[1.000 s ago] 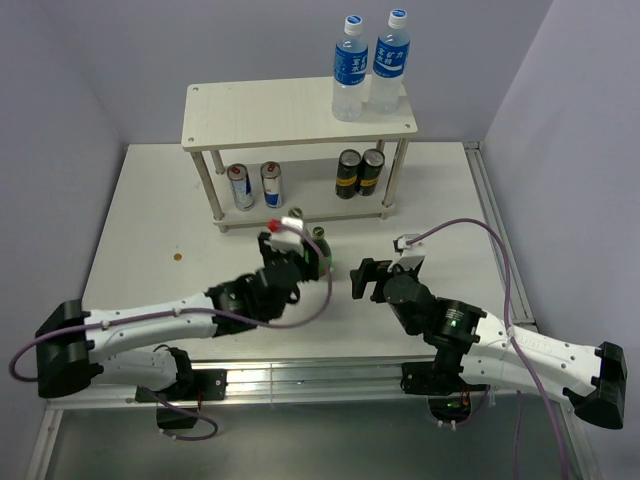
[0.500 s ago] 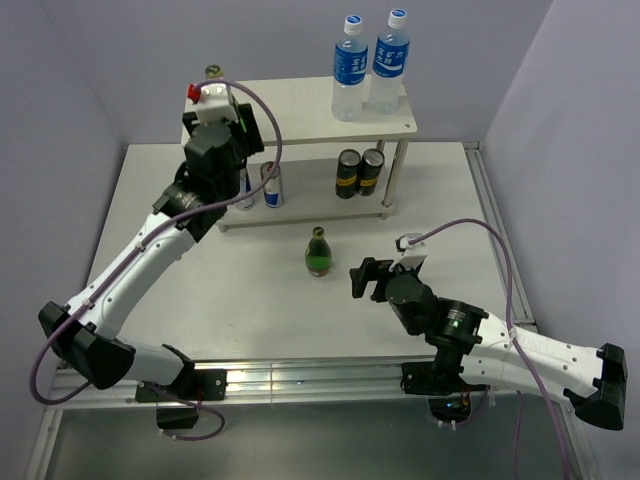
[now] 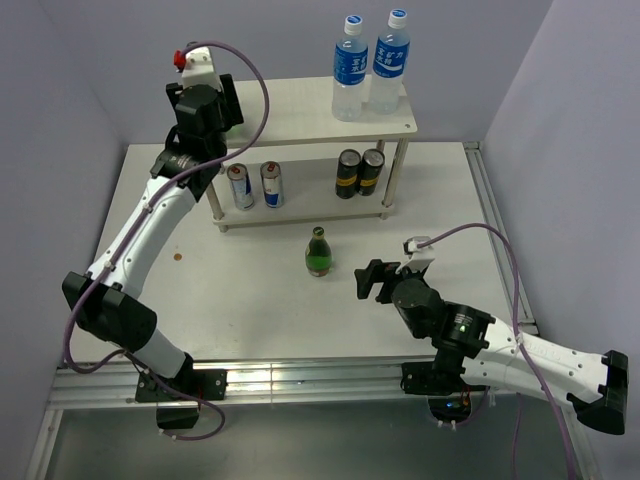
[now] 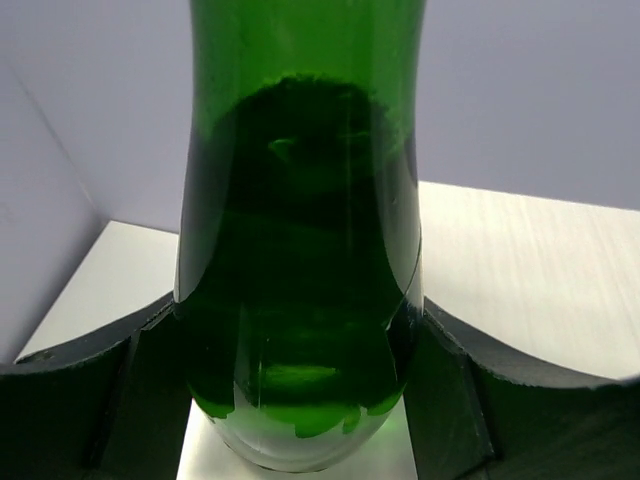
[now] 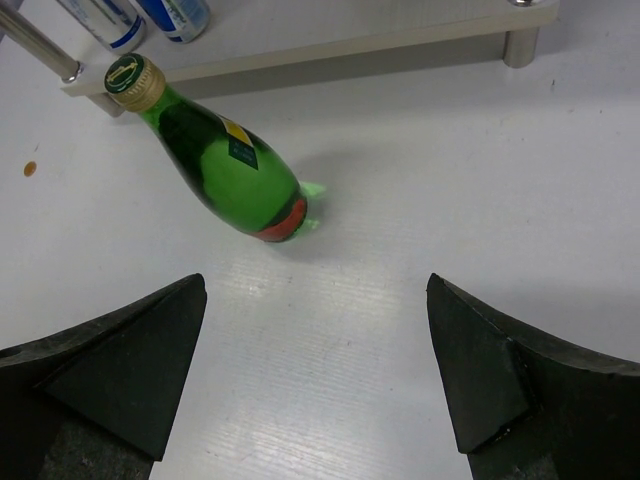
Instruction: Place and organize the beverage onto the shelf
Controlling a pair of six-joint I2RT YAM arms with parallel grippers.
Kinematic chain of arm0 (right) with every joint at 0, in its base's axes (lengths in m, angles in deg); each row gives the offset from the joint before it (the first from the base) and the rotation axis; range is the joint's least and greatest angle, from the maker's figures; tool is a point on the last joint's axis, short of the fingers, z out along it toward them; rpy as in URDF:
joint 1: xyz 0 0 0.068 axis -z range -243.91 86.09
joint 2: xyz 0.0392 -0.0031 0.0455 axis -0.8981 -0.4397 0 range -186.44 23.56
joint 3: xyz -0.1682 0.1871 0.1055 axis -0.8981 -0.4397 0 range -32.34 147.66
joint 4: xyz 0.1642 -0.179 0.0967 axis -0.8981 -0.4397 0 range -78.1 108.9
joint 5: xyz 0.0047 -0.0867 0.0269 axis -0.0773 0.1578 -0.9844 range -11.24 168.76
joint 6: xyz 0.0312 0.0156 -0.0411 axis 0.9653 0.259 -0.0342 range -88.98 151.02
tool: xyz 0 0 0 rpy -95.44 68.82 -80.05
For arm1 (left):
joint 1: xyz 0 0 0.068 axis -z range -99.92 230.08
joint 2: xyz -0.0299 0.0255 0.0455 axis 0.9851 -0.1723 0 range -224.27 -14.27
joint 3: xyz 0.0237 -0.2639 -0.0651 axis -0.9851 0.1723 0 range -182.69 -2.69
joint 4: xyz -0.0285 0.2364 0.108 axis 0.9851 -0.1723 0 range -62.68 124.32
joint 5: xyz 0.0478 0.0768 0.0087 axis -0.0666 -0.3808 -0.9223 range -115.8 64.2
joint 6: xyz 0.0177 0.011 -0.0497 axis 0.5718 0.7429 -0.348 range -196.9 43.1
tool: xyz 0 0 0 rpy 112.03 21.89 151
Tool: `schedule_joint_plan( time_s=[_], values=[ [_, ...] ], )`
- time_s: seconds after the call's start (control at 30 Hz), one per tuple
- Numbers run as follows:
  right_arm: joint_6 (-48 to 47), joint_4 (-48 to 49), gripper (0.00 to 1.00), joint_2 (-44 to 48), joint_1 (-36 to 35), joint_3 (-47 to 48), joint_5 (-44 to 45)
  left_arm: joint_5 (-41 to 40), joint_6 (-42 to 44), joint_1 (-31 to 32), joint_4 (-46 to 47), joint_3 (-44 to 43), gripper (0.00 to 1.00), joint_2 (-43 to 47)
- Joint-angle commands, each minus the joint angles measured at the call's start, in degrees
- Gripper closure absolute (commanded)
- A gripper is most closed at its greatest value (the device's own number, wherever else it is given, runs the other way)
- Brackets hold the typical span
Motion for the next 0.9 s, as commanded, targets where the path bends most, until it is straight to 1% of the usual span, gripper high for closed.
schedule_joint_plan(
  time_s=[0.0, 0.27, 0.33, 0.4, 0.43, 0.6, 0.67, 0.7, 0.73, 0.77, 0.8, 0.87],
  values=[
    [0.22, 0.48, 0.02, 0.44, 0.30, -0.55, 1.57, 1.65, 0.54, -2.27, 7.18, -3.15, 1.00, 1.25],
    [0.04, 1.01, 0.02, -0.52, 0.39, -0.37, 1.57, 4.63, -0.60, -4.21, 8.85, 0.63, 0.99, 0.72],
    [-0.05, 1.18, 0.02, -0.70, 0.48, -0.37, 1.57, 6.04, -0.60, -4.21, 9.38, 1.95, 0.93, 1.16],
    [-0.05, 1.18, 0.02, -1.05, 0.48, -0.28, 1.48, 6.84, -0.69, -4.21, 9.38, 2.74, 0.89, 1.51],
    [-0.05, 1.35, 0.02, -1.05, 0.48, -0.28, 1.48, 7.71, -0.78, -4.21, 11.04, 3.18, 0.86, 1.51],
    [-0.22, 1.36, 0.02, -1.05, 0.48, -0.28, 1.48, 8.95, -0.87, -4.21, 10.79, 2.84, 0.84, 0.90],
    [-0.14, 1.18, 0.02, -0.97, 0.48, -0.37, 1.48, 8.95, -0.43, -4.13, 10.70, 2.57, 0.73, 0.20],
    [-0.14, 1.09, 0.02, -0.79, 0.48, -0.37, 1.57, 8.78, -0.34, -4.13, 10.62, 2.57, 0.57, 0.02],
    [-0.14, 1.09, 0.02, -0.70, 0.48, -0.37, 1.57, 8.86, -0.34, -4.13, 10.62, 2.66, 0.47, -0.07],
    [-0.14, 1.09, 0.02, -0.61, 0.48, -0.37, 1.57, 8.34, 0.01, -4.13, 10.96, 2.83, 0.40, -0.07],
    [-0.05, 1.01, 0.02, -0.44, 0.48, -0.55, 1.57, 7.99, 0.19, -4.04, 11.05, 3.09, 0.29, -0.16],
    [0.04, 1.09, 0.02, -0.52, 0.48, -0.63, 1.57, 7.63, 0.45, -3.78, 11.67, 3.53, 0.16, 0.10]
  ],
)
